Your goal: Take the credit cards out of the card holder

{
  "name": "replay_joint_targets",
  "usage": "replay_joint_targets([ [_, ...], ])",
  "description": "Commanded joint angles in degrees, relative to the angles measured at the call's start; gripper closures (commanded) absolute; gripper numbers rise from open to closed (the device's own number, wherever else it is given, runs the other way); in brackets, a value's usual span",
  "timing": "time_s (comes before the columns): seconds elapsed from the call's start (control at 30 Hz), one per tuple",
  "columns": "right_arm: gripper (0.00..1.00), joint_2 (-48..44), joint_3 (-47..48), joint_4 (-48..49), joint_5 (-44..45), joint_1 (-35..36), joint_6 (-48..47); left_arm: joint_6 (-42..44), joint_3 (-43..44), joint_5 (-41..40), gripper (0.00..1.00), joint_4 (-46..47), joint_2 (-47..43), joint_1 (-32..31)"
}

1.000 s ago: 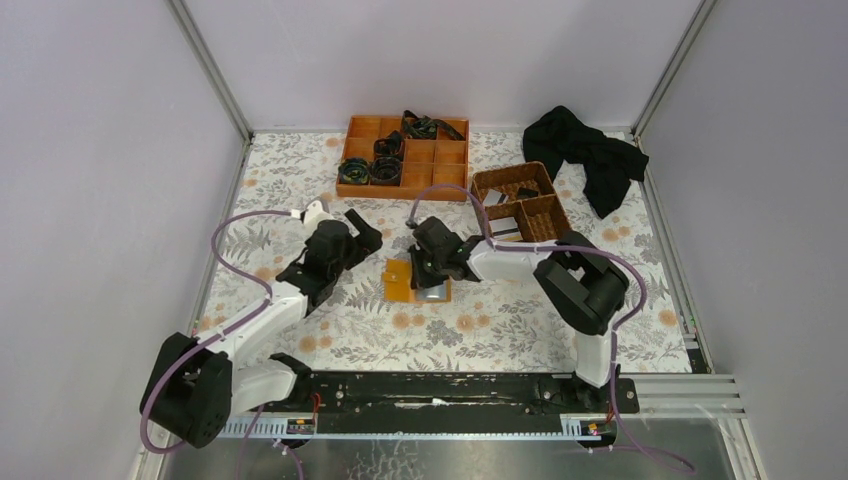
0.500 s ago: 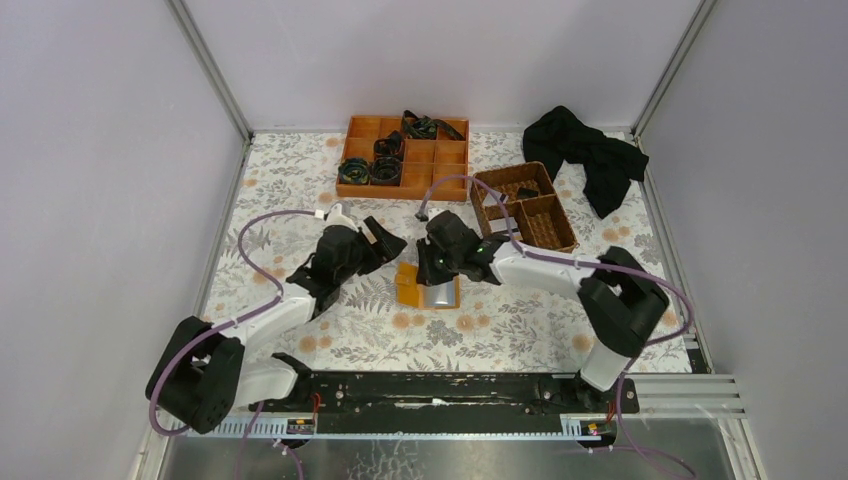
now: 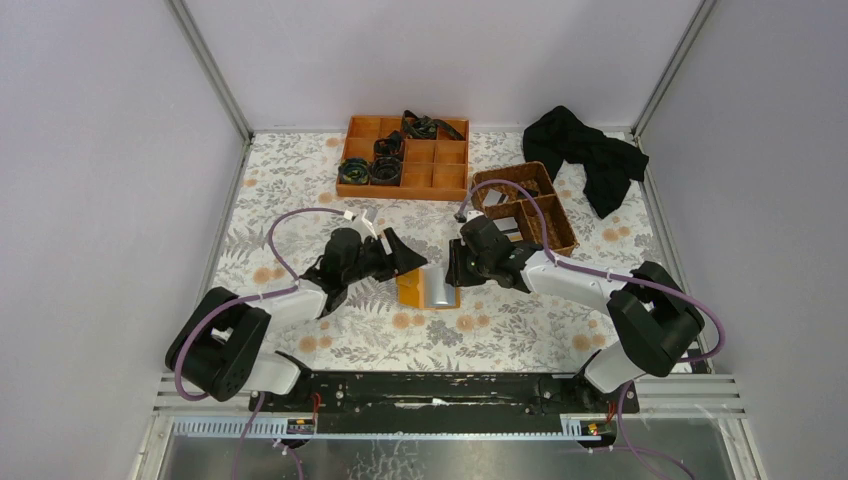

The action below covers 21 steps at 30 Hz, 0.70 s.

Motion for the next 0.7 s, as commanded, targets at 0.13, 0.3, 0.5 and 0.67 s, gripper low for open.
replay_joint_targets([
  [0.13, 0.65, -0.89, -1.0, 2.54, 0.64, -1.9, 1.02, 0.68, -4.24, 1.68, 0.28, -2.19, 2.05, -0.13],
  [0.3, 0.66, 1.49, -0.9, 3.75, 0.43, -2.04, 1.22, 1.51, -5.42, 1.66, 0.28, -1.83, 5.42, -0.18],
  [0.5, 0.71, 6.0, -0.78, 4.87, 0.7, -2.71, 1.25, 1.27, -4.4, 2.16, 0.28, -0.67, 8.77, -0.18],
  [0.67, 0.72, 8.38, -1.57, 6.72, -1.37, -3.07, 1.64, 0.93, -3.98, 2.42, 0.28, 0.5, 10.77, -0.19],
])
